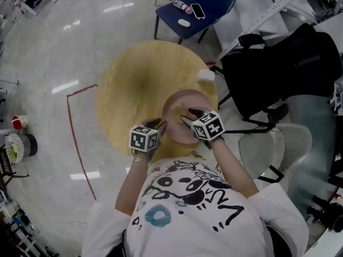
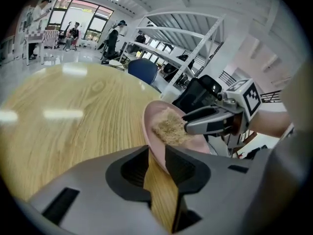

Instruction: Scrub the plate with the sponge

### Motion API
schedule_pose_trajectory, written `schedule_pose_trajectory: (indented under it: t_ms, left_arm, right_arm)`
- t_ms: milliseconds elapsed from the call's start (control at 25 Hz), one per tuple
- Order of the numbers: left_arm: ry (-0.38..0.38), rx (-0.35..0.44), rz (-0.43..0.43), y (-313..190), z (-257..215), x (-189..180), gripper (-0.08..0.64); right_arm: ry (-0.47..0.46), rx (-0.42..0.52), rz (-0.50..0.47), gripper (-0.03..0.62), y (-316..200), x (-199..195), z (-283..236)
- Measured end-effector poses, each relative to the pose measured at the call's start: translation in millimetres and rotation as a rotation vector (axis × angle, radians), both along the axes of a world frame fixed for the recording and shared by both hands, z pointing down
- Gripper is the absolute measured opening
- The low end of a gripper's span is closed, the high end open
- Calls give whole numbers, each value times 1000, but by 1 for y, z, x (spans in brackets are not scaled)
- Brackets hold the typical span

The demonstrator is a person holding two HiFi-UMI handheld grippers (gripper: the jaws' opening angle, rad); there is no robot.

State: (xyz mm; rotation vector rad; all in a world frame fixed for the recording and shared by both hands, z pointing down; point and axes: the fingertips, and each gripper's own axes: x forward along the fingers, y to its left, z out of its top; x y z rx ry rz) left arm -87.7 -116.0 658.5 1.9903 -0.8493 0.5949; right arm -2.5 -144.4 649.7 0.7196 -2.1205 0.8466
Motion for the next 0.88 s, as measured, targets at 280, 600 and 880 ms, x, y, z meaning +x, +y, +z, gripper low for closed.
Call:
schedule_pose_trajectory:
  t_ms: [280,600,880]
  left_arm:
    - [-46,-29,-77,-5,5,0,64]
    - [-70,-40,-101,-2,7,2,61]
    - [-67,-44,-128,-1,6,1,58]
  right_arm:
    - [97,78,-188,117,1,-23,15]
    - [197,131,-364,95,-8,-26,14]
    - [245,155,-350,95,-39,-9,12]
